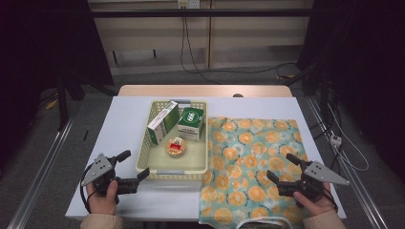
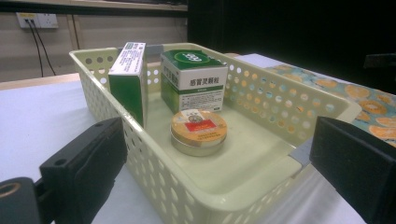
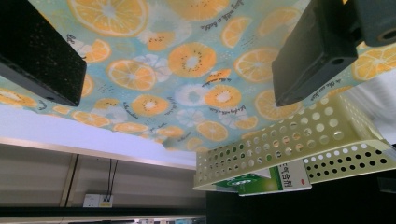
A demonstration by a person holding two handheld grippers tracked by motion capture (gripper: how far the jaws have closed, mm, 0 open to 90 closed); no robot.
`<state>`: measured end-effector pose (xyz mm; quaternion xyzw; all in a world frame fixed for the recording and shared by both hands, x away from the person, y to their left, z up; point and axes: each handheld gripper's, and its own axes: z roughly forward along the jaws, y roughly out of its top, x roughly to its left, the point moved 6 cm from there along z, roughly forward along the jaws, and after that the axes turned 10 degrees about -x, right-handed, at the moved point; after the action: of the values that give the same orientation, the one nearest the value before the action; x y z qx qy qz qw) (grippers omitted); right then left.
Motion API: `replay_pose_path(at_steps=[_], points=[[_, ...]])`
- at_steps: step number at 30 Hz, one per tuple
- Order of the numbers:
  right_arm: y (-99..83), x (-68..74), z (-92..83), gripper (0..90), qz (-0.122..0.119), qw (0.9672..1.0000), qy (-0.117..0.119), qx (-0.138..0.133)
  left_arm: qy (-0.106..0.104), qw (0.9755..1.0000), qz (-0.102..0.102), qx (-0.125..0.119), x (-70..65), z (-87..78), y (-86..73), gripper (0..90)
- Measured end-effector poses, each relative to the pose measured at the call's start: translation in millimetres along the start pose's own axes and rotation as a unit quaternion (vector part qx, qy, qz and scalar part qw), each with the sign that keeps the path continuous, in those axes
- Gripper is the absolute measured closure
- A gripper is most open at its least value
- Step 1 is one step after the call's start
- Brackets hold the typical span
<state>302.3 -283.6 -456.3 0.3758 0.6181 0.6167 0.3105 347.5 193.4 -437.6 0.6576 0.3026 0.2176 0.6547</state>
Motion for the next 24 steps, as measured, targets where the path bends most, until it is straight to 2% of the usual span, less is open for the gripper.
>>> replay_pose_path(at_steps=[9, 15, 18, 20, 23, 24], points=[[-2.8, 15.1, 4.9, 2.5, -0.017, 0.9985, 0.037, 0.035, 0.000, 1.0000, 0.001, 0.002, -0.1, -0.2, 0.0, 3.7], [-4.0, 20.5, 7.0, 2.7, -0.012, 0.9973, 0.055, 0.047, 0.000, 1.0000, 0.002, -0.001, 0.0, -0.9, 1.1, 3.7], [-4.5, 23.2, 6.6, 2.7, -0.016, 0.9960, 0.067, 0.056, 0.000, 1.0000, 0.002, -0.001, -0.4, -0.5, 1.1, 3.7], [-5.4, 28.9, 6.6, 3.0, -0.015, 0.9937, 0.089, 0.065, -0.001, 1.0000, 0.001, 0.000, -0.7, 0.1, 1.1, 3.7], [-7.5, 34.0, 6.4, 3.5, -0.015, 0.9907, 0.110, 0.078, -0.001, 1.0000, 0.002, -0.001, -0.4, 0.0, 1.3, 3.7], [-7.5, 34.0, 6.4, 3.5, -0.015, 0.9907, 0.110, 0.078, -0.001, 1.0000, 0.002, -0.001, -0.4, 0.0, 1.3, 3.7]])
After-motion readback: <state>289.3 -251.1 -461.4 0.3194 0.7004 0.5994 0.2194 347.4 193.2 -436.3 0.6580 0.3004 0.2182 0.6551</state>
